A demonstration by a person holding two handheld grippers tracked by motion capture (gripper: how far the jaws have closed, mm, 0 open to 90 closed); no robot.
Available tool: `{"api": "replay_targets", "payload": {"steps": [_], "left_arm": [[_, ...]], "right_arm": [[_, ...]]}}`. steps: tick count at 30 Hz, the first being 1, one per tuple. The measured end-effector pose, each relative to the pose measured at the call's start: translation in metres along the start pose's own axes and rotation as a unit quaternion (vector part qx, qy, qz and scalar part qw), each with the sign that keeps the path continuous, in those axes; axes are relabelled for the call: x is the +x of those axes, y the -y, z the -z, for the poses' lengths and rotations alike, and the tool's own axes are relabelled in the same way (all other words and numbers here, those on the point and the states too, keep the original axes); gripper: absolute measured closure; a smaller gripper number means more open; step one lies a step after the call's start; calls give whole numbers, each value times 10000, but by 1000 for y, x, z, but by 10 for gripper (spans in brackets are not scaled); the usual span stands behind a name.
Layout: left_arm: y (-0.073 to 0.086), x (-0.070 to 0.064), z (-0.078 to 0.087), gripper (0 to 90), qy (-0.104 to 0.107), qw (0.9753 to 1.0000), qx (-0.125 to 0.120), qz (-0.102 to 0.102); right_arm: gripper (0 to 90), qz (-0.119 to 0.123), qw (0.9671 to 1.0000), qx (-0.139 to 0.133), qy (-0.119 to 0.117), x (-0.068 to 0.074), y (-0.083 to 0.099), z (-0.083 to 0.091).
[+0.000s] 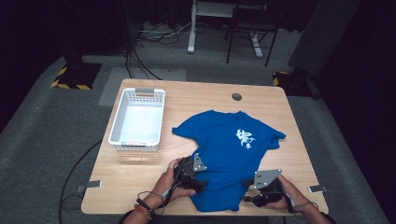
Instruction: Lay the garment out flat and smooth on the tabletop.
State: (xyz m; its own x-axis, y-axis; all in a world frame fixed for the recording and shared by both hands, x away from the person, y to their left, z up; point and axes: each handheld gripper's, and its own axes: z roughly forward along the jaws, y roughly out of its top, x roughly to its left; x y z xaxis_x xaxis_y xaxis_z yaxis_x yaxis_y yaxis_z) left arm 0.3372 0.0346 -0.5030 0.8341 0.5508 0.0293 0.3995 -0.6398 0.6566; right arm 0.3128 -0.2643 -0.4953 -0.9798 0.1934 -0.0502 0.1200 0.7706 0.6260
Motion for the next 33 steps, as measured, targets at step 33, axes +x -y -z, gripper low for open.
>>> {"api": "replay_targets", "payload": {"steps": [33], "left_arm": [[10,24,12,224,-176,9997,174,2]], "right_arm": [[889,-1184,9927,-59,232,-91,-134,-52]]}}
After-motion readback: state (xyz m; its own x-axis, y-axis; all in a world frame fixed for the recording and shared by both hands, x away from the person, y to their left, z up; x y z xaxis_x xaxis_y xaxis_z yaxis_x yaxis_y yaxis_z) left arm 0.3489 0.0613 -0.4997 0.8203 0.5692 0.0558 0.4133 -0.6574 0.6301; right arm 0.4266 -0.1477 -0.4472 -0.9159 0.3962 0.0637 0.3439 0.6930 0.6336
